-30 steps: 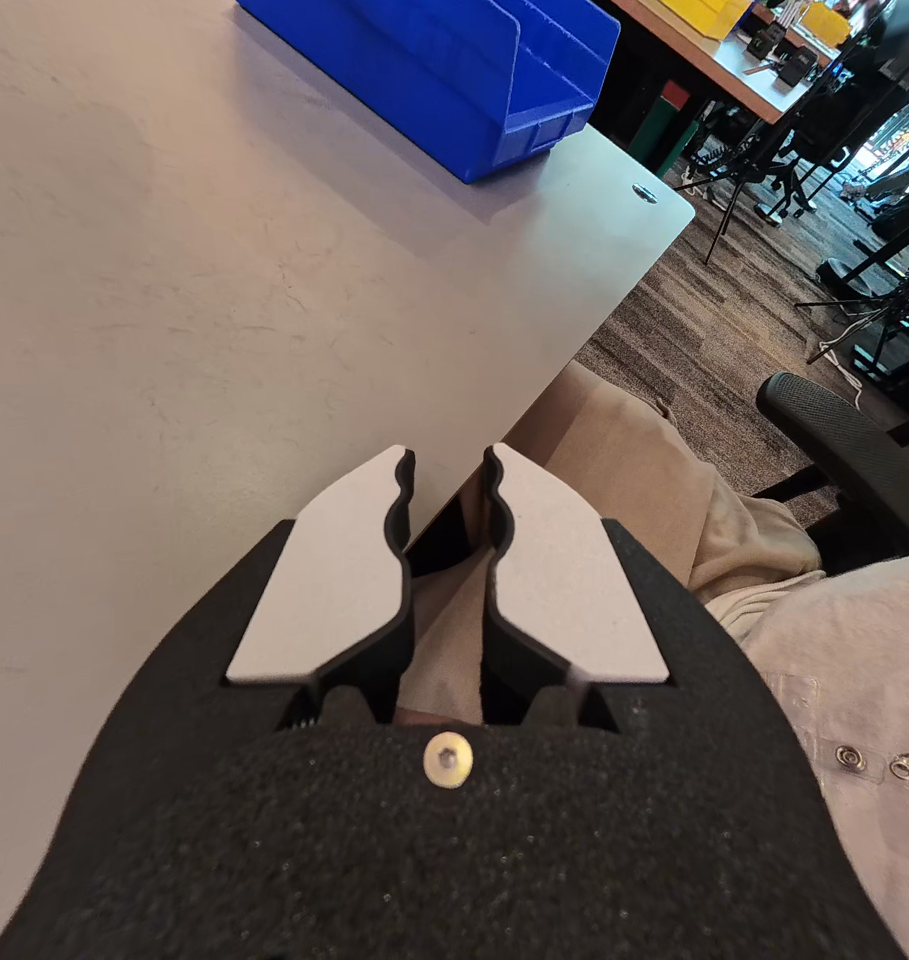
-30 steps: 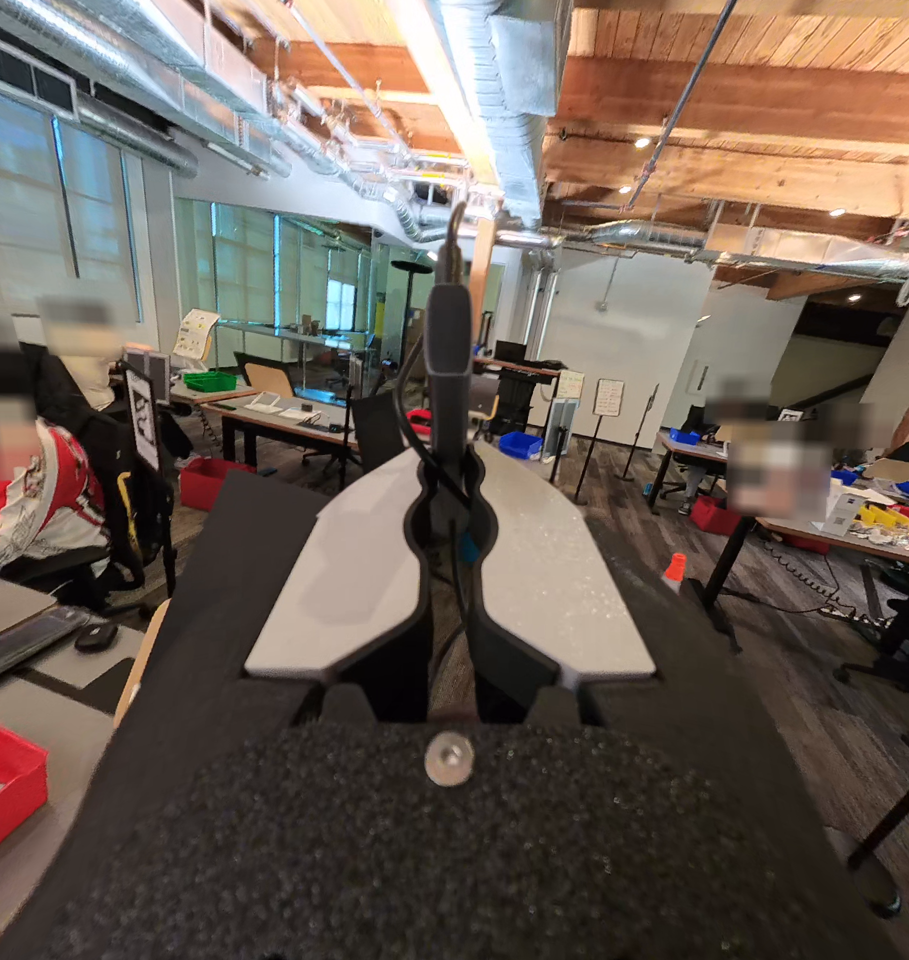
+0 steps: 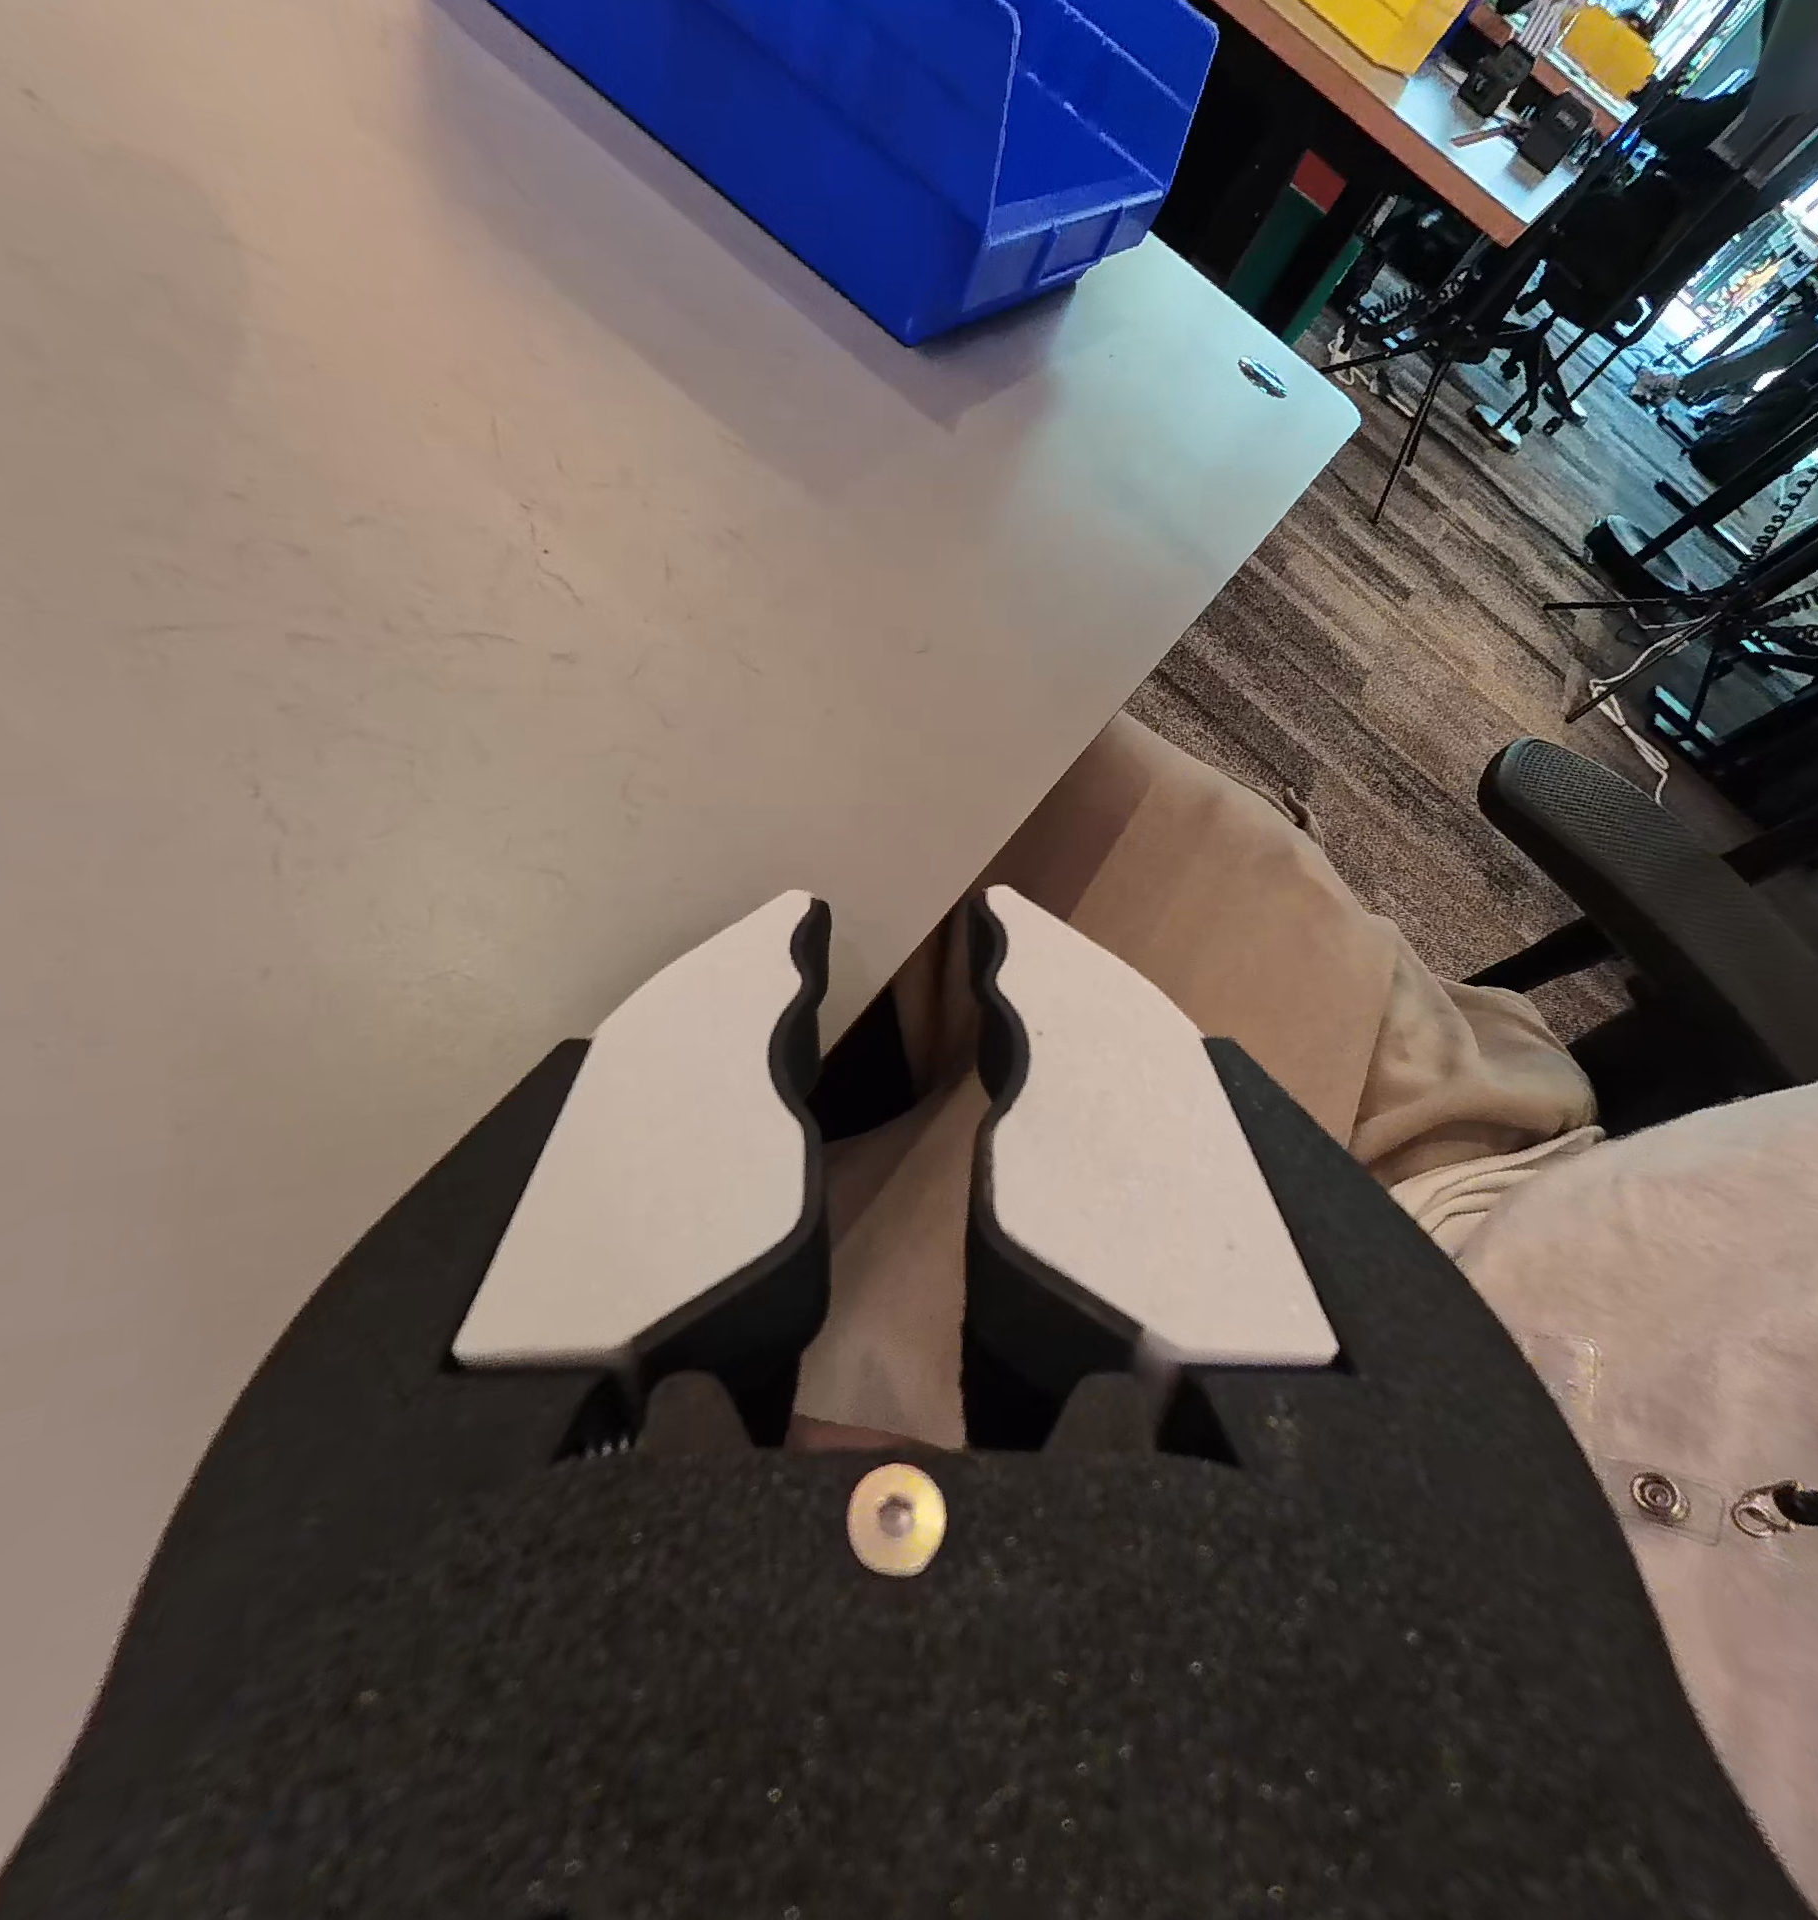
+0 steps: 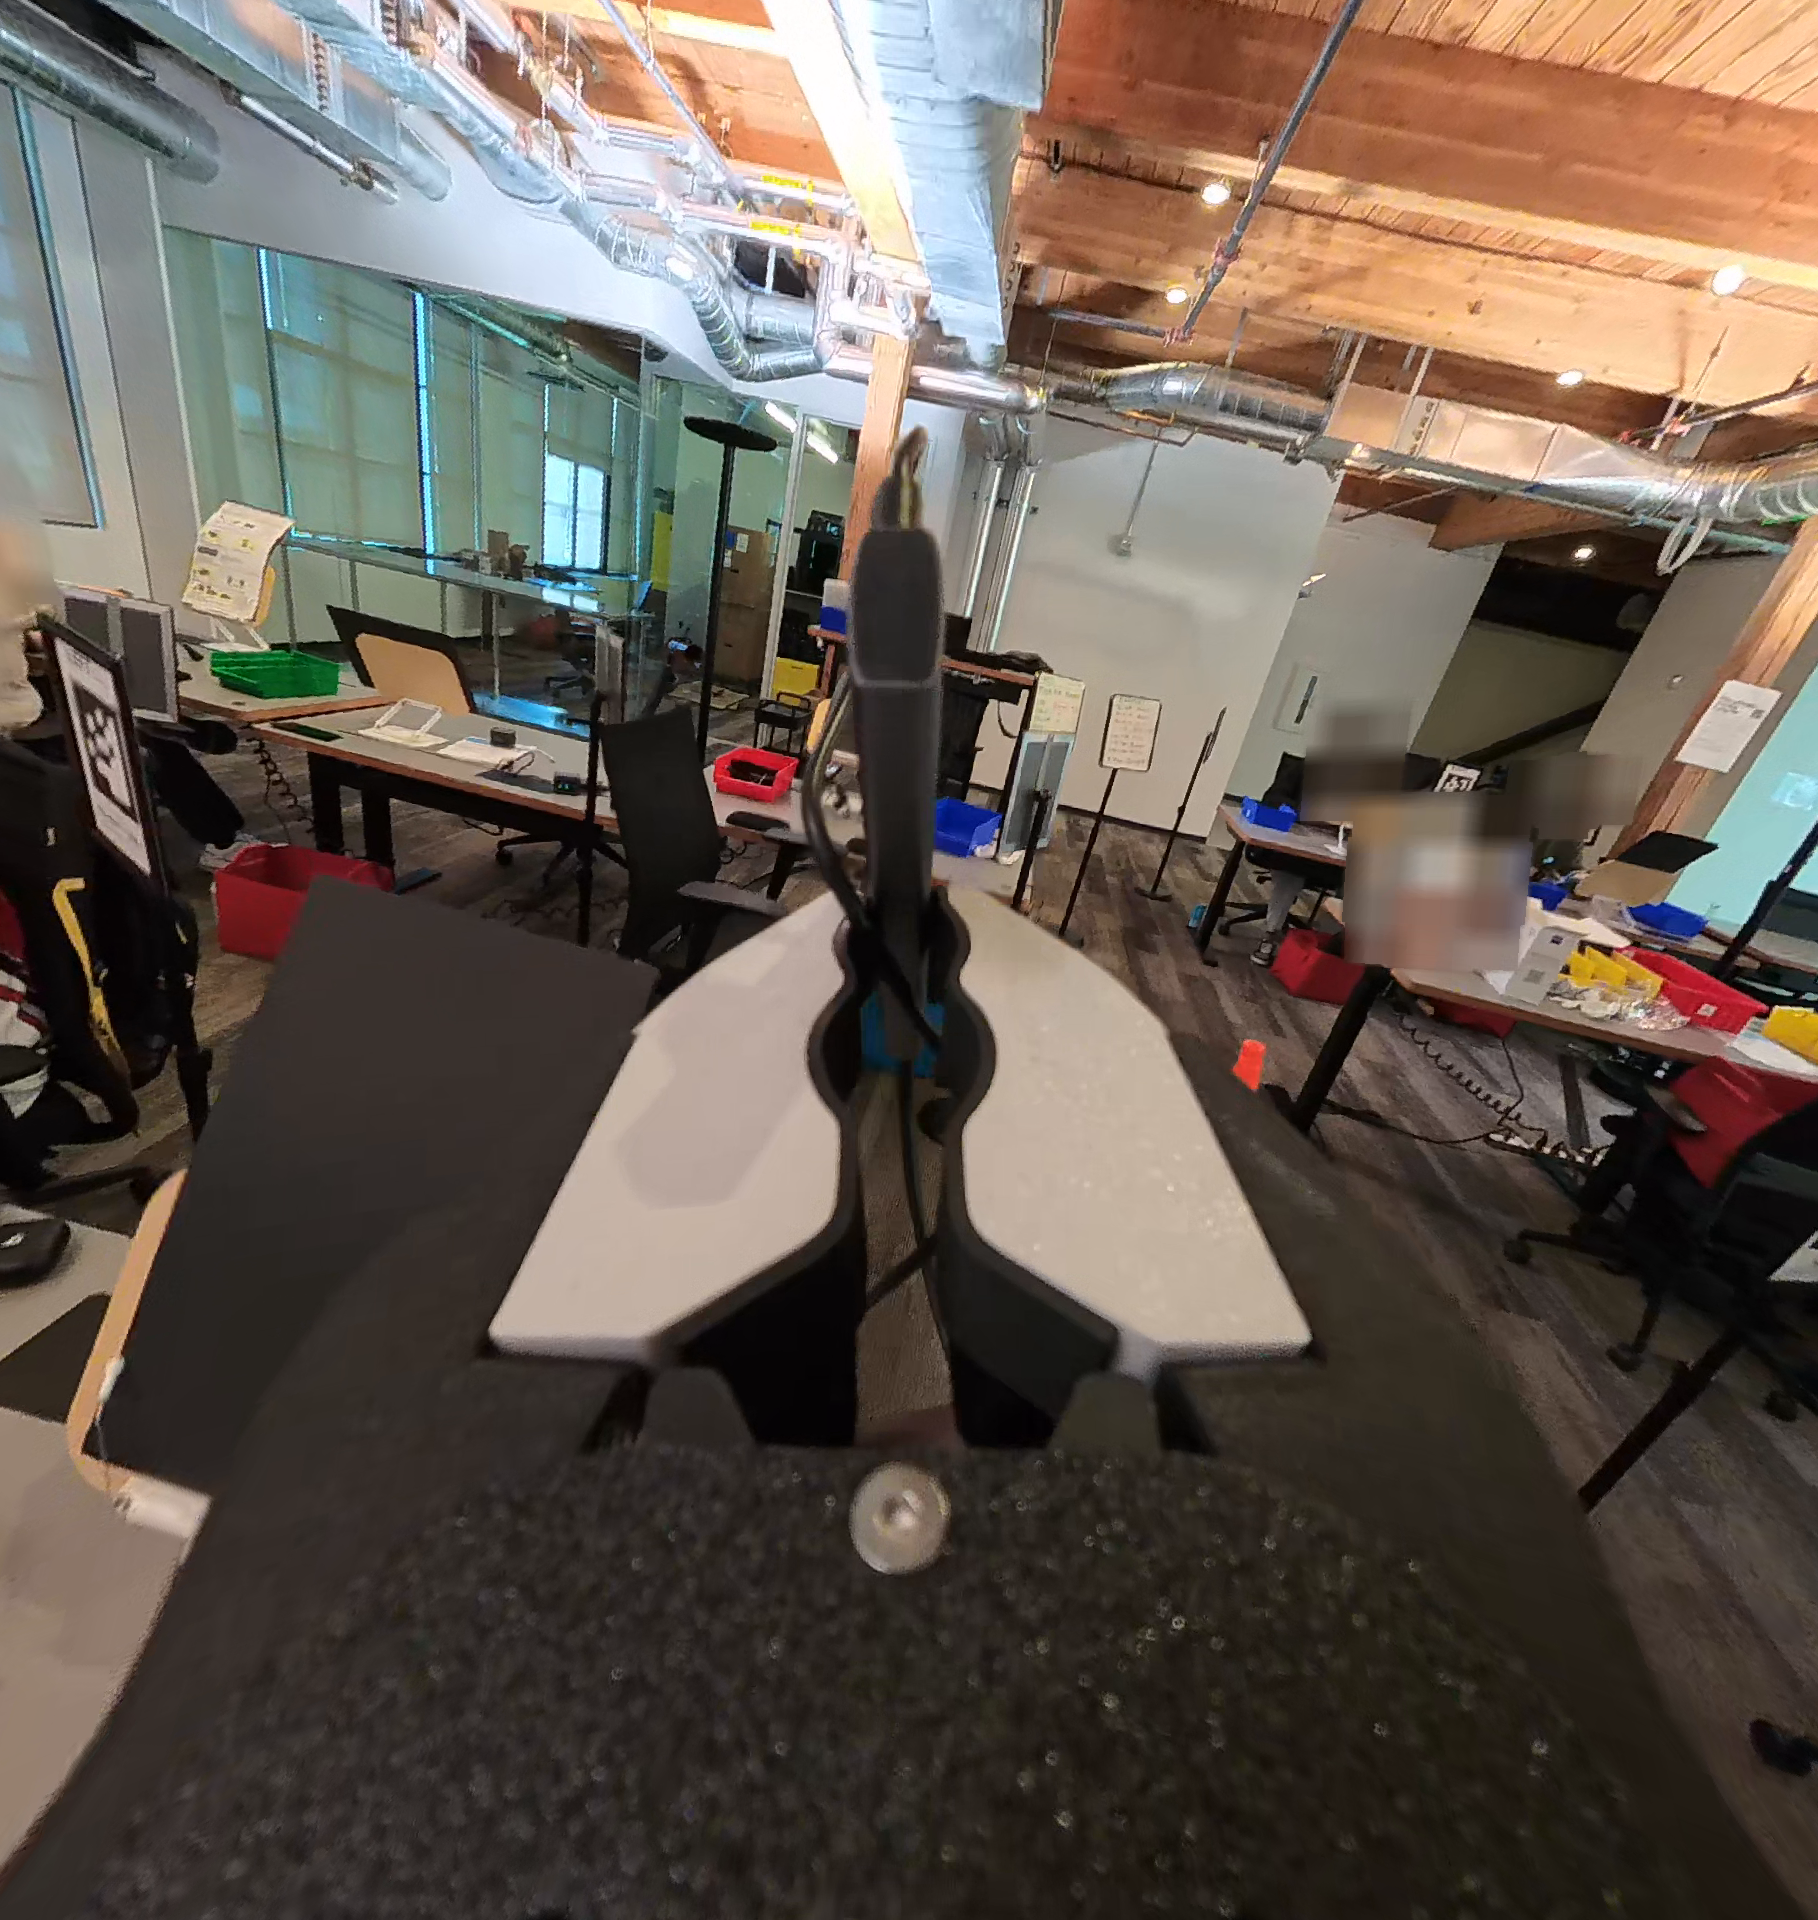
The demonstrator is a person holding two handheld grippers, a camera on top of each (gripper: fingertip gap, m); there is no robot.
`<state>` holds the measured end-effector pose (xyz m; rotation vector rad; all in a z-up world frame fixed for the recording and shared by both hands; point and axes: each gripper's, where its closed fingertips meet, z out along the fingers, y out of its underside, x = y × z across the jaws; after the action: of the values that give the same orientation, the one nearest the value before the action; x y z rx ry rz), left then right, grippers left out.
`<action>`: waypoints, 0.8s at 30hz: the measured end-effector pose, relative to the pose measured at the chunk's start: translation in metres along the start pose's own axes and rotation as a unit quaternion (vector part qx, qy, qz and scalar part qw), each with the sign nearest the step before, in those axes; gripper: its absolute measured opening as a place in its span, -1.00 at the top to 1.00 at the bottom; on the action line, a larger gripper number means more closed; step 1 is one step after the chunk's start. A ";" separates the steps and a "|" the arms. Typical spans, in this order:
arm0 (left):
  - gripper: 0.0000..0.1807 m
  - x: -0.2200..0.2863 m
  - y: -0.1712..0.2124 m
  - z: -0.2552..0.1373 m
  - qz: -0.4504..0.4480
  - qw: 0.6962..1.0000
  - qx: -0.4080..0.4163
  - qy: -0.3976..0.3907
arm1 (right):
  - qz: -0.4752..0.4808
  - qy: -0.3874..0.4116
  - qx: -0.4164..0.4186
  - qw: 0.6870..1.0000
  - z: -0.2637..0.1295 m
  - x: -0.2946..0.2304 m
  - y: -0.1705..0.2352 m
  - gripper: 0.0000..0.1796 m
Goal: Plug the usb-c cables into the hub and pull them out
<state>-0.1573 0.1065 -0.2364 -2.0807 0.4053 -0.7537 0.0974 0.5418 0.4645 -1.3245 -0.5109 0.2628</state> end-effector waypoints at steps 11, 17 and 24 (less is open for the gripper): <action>0.73 0.002 0.003 0.000 0.011 1.000 -0.008 -0.002 | -0.019 -0.006 -0.009 1.000 0.024 -0.011 -0.014 0.89; 0.73 0.005 0.009 0.001 0.027 0.999 -0.022 -0.002 | -0.033 -0.061 -0.066 0.995 0.025 -0.027 0.053 0.89; 0.73 0.009 0.012 0.005 0.050 0.998 -0.036 -0.004 | -0.038 -0.133 -0.128 0.982 0.008 -0.064 0.152 0.89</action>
<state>-0.1477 0.0977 -0.2451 -2.1127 0.5342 -0.6809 0.0541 0.5550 0.3059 -1.5242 -0.8399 0.3213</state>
